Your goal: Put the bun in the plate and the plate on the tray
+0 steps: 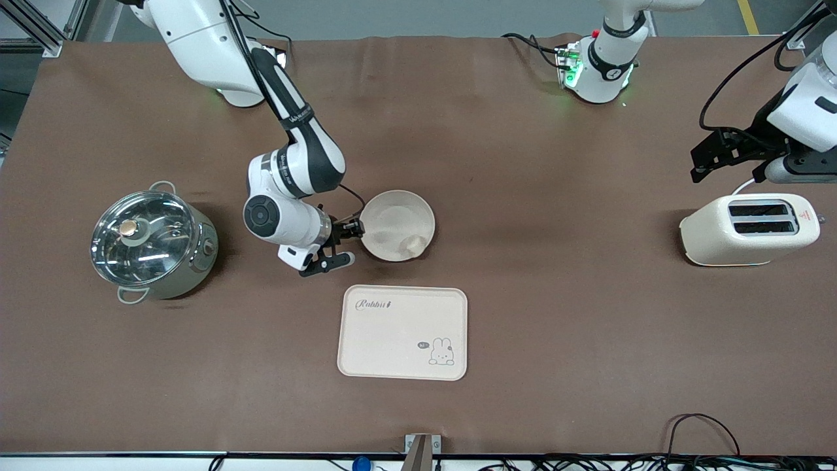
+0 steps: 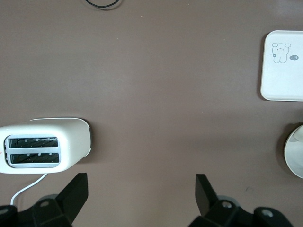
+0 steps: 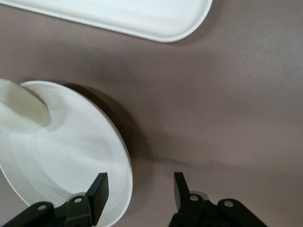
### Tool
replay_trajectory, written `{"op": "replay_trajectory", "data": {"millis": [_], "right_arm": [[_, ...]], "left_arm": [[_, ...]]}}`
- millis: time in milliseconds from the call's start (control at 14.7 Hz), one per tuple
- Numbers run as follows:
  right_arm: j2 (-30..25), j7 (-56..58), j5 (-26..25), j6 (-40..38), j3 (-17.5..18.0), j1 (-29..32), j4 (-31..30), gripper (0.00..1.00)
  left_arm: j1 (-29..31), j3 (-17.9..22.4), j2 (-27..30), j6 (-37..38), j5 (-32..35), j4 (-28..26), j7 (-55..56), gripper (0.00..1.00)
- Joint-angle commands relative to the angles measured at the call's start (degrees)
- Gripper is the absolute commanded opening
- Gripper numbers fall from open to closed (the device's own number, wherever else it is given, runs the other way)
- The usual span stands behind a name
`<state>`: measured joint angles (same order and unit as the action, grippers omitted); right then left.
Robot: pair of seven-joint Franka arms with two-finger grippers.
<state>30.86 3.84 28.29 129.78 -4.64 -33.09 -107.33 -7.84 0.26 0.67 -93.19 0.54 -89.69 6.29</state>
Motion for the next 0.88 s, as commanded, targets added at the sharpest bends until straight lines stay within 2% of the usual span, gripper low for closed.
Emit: {"op": "replay_trajectory", "data": {"millis": [0, 272, 545, 817], "right_arm": [[-0.63, 0.20, 2.56, 1.36, -0.46, -2.24, -1.92, 0.60], [0.61, 0.20, 2.65, 1.44, -0.46, -3.12, -1.92, 0.52], [0.87, 0.21, 2.82, 1.79, -0.46, -3.21, -1.83, 0.44], [1.57, 0.21, 4.06, 2.15, -0.46, -3.21, -1.66, 0.33]], "left_arm": [[-0.34, 0.45, -2.24, 0.02, -0.19, 3.55, -0.84, 1.00], [0.28, 1.32, -2.25, 0.11, -0.98, 4.62, -2.15, 1.00], [4.67, 1.59, -3.12, 0.99, -1.42, 4.35, -13.22, 1.00], [4.50, 1.59, -3.13, 1.08, -2.21, 4.44, -12.45, 1.00]]}}
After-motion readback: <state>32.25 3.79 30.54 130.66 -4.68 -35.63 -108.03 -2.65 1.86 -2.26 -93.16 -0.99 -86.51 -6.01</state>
